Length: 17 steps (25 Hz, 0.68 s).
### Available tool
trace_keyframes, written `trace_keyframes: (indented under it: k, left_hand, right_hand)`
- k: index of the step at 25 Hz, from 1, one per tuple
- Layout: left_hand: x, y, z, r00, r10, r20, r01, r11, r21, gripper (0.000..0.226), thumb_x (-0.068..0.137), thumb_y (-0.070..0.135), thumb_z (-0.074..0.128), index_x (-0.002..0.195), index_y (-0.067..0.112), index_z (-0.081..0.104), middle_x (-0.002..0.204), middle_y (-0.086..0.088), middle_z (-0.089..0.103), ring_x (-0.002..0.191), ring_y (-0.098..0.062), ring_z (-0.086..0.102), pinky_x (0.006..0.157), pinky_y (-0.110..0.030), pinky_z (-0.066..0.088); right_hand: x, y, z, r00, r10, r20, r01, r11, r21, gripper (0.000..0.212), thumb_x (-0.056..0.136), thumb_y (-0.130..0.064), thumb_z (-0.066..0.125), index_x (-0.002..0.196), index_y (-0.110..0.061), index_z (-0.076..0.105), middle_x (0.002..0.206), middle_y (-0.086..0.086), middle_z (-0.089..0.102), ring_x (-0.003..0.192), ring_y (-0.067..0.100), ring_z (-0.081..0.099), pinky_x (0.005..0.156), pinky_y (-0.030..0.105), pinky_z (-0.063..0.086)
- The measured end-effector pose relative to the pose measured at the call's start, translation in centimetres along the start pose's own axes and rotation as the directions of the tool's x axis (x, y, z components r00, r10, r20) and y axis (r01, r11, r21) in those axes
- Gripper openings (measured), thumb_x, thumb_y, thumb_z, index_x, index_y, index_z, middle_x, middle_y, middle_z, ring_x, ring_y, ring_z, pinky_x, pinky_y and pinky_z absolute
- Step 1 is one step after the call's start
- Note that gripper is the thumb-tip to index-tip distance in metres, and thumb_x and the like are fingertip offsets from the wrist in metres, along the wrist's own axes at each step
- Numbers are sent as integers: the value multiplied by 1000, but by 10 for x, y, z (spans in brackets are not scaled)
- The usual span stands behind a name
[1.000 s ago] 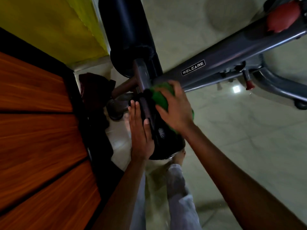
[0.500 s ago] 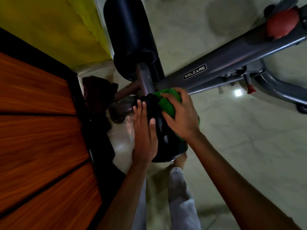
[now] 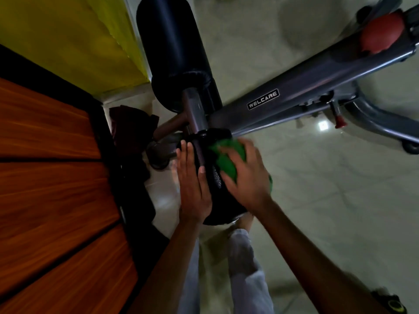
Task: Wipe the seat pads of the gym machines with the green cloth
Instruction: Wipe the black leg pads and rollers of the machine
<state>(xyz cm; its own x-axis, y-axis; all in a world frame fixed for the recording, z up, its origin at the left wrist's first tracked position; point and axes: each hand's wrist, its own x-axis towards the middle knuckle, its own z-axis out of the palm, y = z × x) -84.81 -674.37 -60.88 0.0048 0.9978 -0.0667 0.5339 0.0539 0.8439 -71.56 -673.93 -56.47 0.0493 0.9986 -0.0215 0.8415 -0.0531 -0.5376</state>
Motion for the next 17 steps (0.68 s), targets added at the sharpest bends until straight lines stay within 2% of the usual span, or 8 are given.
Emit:
trace_keyframes:
  k: [2, 4, 7, 10, 13, 15, 17]
  left_hand:
    - [0, -1, -1, 1000, -12, 5, 12, 1000, -22, 51, 101, 27, 24, 149, 14, 12, 157, 10, 7, 147, -14, 2, 119, -40, 9]
    - [-1, -5, -4, 1000, 0, 16, 1, 998, -63, 51, 101, 24, 25, 149, 9, 16, 159, 2, 10, 148, -18, 5, 120, -40, 12]
    - [-5, -22, -16, 997, -69, 27, 71, 995, -77, 55, 101, 29, 25, 149, 5, 21, 157, -3, 18, 146, -13, 14, 119, -42, 17]
    - [-14, -28, -31, 981, -189, -38, 187, 982, -38, 60, 98, 42, 25, 149, 10, 24, 155, -6, 26, 143, -4, 20, 116, -41, 21]
    - [-6, -4, -22, 996, -65, -59, 62, 996, -62, 53, 100, 31, 29, 149, 10, 23, 155, -11, 26, 143, -21, 26, 114, -48, 27]
    - [1, 9, -8, 1000, -21, -16, 21, 1000, -13, 52, 100, 31, 27, 149, 16, 17, 157, -1, 16, 146, -13, 11, 119, -40, 13]
    - [8, 11, 1, 1000, -22, -18, 22, 999, 39, 51, 100, 32, 23, 148, 18, 12, 157, 1, 12, 146, -8, 2, 118, -28, 3]
  right_hand:
    - [49, -6, 4, 1000, 11, 10, -11, 1000, 14, 46, 81, -34, 55, 124, -19, 56, 134, 16, 41, 106, 36, 50, 83, 41, 50]
    - [79, -6, 3, 996, 61, 65, -68, 991, 119, 45, 82, -31, 59, 126, -20, 55, 133, 10, 41, 109, 31, 49, 85, 41, 50]
    - [82, 4, -9, 994, 105, -24, -94, 954, 286, 47, 78, -30, 57, 123, -18, 58, 125, 9, 46, 108, 28, 54, 87, 40, 51]
    - [57, 15, -24, 995, 66, -77, -50, 979, 198, 50, 75, -36, 52, 121, -19, 59, 126, 10, 47, 109, 29, 54, 82, 33, 48]
    - [43, 14, -20, 999, 41, -31, -36, 990, 134, 53, 74, -40, 50, 123, -21, 58, 128, 10, 45, 110, 29, 52, 83, 34, 49]
    - [45, 4, -10, 1000, 16, 26, -18, 997, 79, 50, 76, -33, 60, 125, -22, 57, 131, 10, 43, 109, 31, 51, 84, 42, 52]
    - [44, -3, -3, 1000, 22, 23, -23, 999, 49, 50, 76, -32, 60, 125, -23, 56, 132, 12, 43, 108, 32, 51, 82, 46, 53]
